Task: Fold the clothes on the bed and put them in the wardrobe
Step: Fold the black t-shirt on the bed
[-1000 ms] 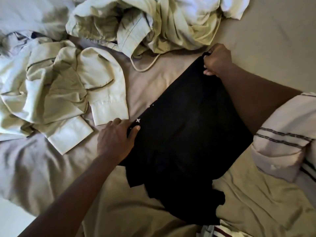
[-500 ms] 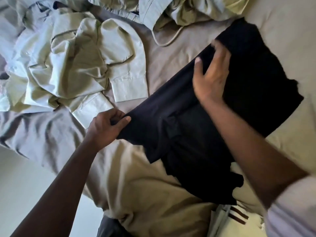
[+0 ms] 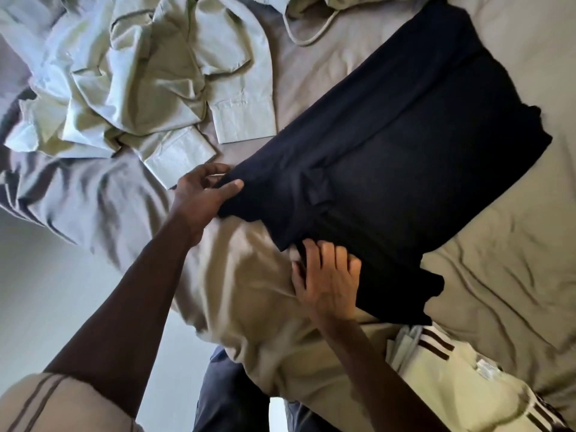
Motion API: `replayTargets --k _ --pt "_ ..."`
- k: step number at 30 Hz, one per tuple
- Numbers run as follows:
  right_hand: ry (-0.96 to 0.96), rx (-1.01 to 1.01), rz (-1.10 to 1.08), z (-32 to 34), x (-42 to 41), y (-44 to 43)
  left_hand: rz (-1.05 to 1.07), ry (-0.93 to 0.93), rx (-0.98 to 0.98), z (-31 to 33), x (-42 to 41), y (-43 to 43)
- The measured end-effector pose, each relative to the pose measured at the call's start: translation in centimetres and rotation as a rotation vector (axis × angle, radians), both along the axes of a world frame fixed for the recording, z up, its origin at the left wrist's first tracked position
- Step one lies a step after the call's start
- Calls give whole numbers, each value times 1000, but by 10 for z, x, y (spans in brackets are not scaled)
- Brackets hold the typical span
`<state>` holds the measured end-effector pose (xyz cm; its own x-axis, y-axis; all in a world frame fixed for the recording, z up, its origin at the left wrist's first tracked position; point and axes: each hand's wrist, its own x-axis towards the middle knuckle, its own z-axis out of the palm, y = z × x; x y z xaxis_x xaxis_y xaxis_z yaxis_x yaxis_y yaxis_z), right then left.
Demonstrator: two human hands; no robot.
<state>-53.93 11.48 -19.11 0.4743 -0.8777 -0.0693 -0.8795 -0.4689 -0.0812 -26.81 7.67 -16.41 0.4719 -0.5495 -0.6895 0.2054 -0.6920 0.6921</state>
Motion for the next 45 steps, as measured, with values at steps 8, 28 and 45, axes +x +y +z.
replayTargets --k 8,28,45 --pt "-217 -60 207 11 -15 -22 275 -105 36 -7 -13 0" --pt "-201 212 258 3 -18 29 -233 -712 169 -3 -24 27" --pt "-431 777 -1046 33 -192 -47 -1570 -935 -442 -17 -295 66"
